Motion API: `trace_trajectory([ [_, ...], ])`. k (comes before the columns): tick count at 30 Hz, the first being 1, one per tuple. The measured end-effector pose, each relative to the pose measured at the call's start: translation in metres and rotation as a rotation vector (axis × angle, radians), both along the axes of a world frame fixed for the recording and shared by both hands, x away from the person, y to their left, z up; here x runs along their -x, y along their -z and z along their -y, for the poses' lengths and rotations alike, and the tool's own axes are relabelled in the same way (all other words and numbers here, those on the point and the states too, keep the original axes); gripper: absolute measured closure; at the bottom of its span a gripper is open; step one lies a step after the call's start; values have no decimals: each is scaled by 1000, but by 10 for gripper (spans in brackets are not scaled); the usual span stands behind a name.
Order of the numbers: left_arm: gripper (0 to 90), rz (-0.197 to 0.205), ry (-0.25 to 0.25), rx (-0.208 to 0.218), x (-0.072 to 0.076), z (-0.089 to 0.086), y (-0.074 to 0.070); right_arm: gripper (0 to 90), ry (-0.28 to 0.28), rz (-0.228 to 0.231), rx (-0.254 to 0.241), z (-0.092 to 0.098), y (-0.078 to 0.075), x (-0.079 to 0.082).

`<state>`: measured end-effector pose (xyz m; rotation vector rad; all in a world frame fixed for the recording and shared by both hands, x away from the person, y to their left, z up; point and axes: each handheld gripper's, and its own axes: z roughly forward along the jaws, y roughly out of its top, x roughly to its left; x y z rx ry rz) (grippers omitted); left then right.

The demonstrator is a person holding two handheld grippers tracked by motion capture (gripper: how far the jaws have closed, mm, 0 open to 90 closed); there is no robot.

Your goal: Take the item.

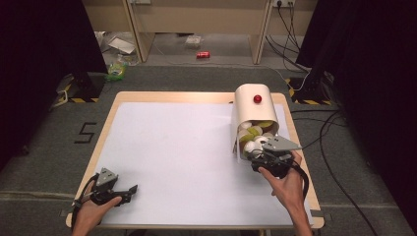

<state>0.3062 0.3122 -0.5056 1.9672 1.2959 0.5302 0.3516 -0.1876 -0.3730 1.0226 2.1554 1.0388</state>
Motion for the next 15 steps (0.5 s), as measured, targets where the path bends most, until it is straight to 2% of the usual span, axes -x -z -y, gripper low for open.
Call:
trace_trajectory([
  [3,124,-1,0,0,0,0,0,390,6,15,20,-1,-1,1],
  [6,124,0,0,0,0,0,0,407,4,22,2,0,-4,2],
  [10,124,0,0,0,0,0,0,512,6,50,-19,7,-13,7],
  [12,124,0,0,-1,0,0,0,496,-2,29,-36,11,-13,6],
  [15,124,0,-1,0,0,0,0,418,-6,7,-9,9,-6,2],
])
